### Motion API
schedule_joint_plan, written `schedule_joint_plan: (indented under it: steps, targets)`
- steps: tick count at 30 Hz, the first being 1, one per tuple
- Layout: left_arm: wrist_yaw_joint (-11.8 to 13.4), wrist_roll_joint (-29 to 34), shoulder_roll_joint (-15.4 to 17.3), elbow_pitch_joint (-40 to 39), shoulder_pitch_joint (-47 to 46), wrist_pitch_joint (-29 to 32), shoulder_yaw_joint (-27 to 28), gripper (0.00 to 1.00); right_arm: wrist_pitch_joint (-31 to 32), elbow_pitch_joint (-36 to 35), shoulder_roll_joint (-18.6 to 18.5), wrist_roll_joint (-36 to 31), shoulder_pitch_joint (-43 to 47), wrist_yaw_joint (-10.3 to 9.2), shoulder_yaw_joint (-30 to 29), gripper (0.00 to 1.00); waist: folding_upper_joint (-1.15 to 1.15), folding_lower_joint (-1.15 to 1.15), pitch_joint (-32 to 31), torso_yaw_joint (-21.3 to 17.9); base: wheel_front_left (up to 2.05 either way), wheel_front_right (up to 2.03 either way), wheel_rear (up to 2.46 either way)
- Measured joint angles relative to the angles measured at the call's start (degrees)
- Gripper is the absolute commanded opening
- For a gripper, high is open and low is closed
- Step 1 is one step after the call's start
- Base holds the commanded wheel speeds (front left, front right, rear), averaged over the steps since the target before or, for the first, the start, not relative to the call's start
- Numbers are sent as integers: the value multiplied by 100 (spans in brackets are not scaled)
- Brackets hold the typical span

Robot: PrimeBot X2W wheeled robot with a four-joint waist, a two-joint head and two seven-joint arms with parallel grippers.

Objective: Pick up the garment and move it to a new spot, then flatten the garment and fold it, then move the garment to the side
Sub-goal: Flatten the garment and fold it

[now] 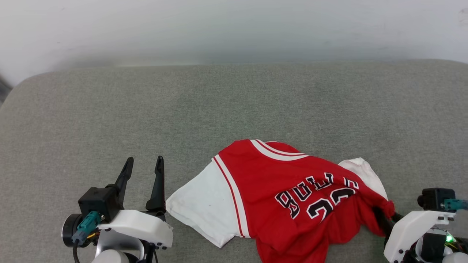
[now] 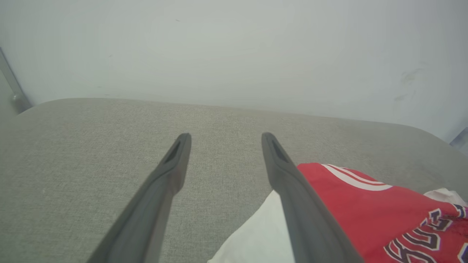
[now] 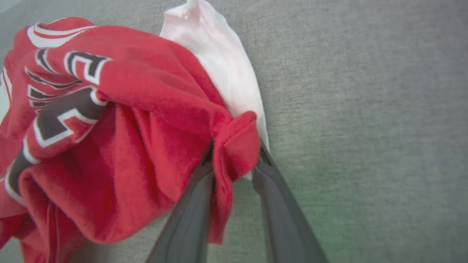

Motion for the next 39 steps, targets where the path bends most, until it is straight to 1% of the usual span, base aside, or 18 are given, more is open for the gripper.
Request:
schedule_joint_plan:
  steps: [3,5,9,12,17,22,26,30,33,36,39]
  targets:
    - [0,-8,19,19,5,18,-4,100,-621,-119,33,-27,0,0,-71,100,0,0,-73,-60,0,0,0]
    - [24,-24,25,29,40,24,-19,100,-1036,-242,145,-23,4,0,-196,100,0,0,-145,-76,0,0,0]
    - [27,-46,47,52,145,43,-36,100,-1726,-678,304,-115,236,0,-236,100,0,0,-322,-86,0,0,0]
    - [54,-70,60,33,229,43,-34,100,-2003,-1040,411,-237,455,0,-274,100,0,0,-429,-91,0,0,0]
    - [115,-135,91,22,411,60,-10,100,-1975,-1582,573,-383,833,0,-353,100,0,0,-613,-119,0,0,0]
    - [158,-148,100,-18,498,67,-10,100,-1623,-1889,649,-401,1032,0,-419,100,0,0,-730,-166,0,0,0]
    - [158,-148,90,-33,499,73,-31,100,-1201,-1781,535,-252,947,0,-577,100,0,-1,-726,-154,0,0,0]
    - [151,-143,87,-113,428,66,-40,100,-684,-1401,180,-71,456,0,-717,100,0,-1,-578,-113,0,0,0]
    - [113,-101,81,-155,288,52,-66,100,-98,-989,-185,83,-25,0,-656,100,0,0,-390,-47,0,0,0]
    - [55,-73,34,-146,91,13,-98,100,624,-633,-636,261,-547,0,-343,100,0,0,-169,57,0,0,0]
    - [-26,-35,-33,-87,-112,-32,-107,100,1251,-364,-940,541,-1039,0,35,100,0,0,64,180,0,0,0]
